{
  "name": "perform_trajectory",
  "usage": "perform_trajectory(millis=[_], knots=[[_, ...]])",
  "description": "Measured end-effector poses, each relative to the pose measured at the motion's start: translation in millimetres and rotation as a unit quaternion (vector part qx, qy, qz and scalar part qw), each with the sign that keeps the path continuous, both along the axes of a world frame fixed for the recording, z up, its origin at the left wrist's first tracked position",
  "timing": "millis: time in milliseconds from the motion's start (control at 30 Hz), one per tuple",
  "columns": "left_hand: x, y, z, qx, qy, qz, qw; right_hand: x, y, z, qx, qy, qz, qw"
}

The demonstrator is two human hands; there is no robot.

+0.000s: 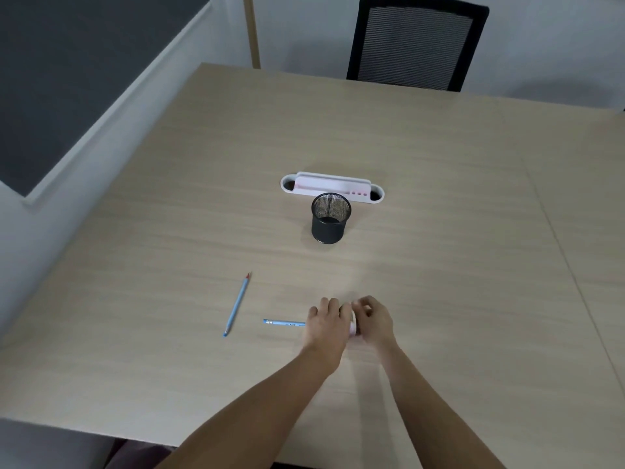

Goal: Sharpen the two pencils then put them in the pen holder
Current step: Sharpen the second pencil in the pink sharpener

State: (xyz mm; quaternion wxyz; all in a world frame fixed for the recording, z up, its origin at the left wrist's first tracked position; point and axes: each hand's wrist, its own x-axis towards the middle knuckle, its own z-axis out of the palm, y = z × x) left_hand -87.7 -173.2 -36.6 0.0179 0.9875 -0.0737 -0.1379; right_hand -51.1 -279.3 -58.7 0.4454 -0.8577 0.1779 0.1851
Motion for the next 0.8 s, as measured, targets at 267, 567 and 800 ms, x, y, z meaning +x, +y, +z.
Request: perform_trajectory(millis=[267,567,800], knots=[[-1,-1,-12,-0.005,-0.027,-0.011,1.0,-84,5,-1,-0.008,-0.019,-0.026,0.999],[0,-1,-8,-0.01,-0.035,0.008,0.999,-15,2,18,0.073,-0.059,-0.065,0.993],[-1,-3,-11,-0.002,-0.014,-0.004,1.0,-55,5,-15,-0.004,-0.007,-0.049,0.999]])
